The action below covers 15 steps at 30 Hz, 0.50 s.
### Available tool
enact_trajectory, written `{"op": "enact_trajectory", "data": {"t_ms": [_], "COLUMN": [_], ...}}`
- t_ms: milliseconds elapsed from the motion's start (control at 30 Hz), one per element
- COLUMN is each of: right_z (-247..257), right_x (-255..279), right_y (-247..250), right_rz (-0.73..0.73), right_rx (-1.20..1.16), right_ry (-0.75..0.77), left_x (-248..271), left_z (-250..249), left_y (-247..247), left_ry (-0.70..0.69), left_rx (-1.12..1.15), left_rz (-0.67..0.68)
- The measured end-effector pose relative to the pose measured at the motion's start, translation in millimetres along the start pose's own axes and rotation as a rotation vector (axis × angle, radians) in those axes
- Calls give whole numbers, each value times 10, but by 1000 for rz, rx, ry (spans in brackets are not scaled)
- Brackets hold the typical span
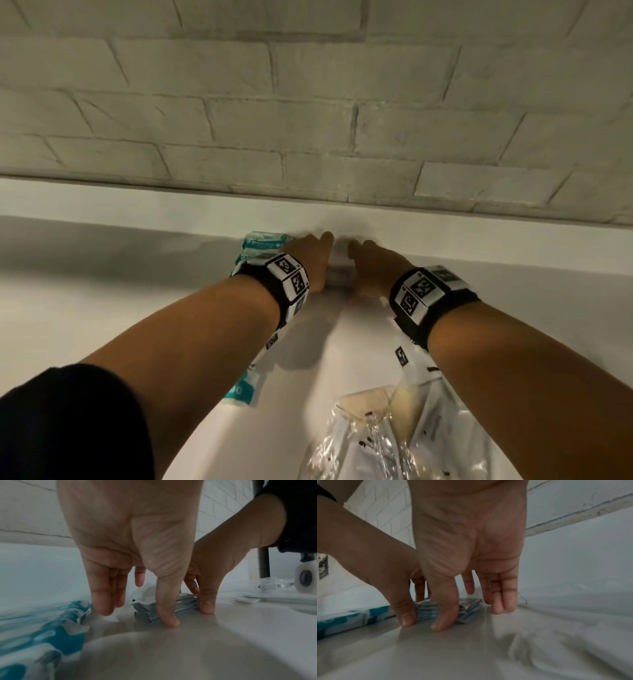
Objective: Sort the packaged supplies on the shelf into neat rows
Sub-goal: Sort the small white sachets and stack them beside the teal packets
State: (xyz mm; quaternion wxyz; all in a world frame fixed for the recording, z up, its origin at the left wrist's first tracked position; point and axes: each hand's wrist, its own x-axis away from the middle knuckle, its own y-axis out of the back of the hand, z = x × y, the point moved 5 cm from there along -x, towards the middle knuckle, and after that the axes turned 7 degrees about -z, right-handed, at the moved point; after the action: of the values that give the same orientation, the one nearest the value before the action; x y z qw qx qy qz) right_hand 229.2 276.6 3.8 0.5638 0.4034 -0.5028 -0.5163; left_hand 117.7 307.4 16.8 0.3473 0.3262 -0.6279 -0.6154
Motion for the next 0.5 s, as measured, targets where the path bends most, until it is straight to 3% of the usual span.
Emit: {"op": "enact_trajectory", "data": {"t_ms": [200,300,500], "right_z": [-87,-116,-154], "right_x": [-223,-347,-507], "right_y": [87,64,3], "right_rz": [-95,-105,-113], "right_rx": [-52,-64,-39], "right_ry": [-16,2,-43], "left_x": [-259,-336,-417], "left_z": [159,169,166], "left_y": [-70,-63,-104], "left_ry": [146,161,171], "left_rx": [124,145,191], "left_rz": [-83,-138,-120]}}
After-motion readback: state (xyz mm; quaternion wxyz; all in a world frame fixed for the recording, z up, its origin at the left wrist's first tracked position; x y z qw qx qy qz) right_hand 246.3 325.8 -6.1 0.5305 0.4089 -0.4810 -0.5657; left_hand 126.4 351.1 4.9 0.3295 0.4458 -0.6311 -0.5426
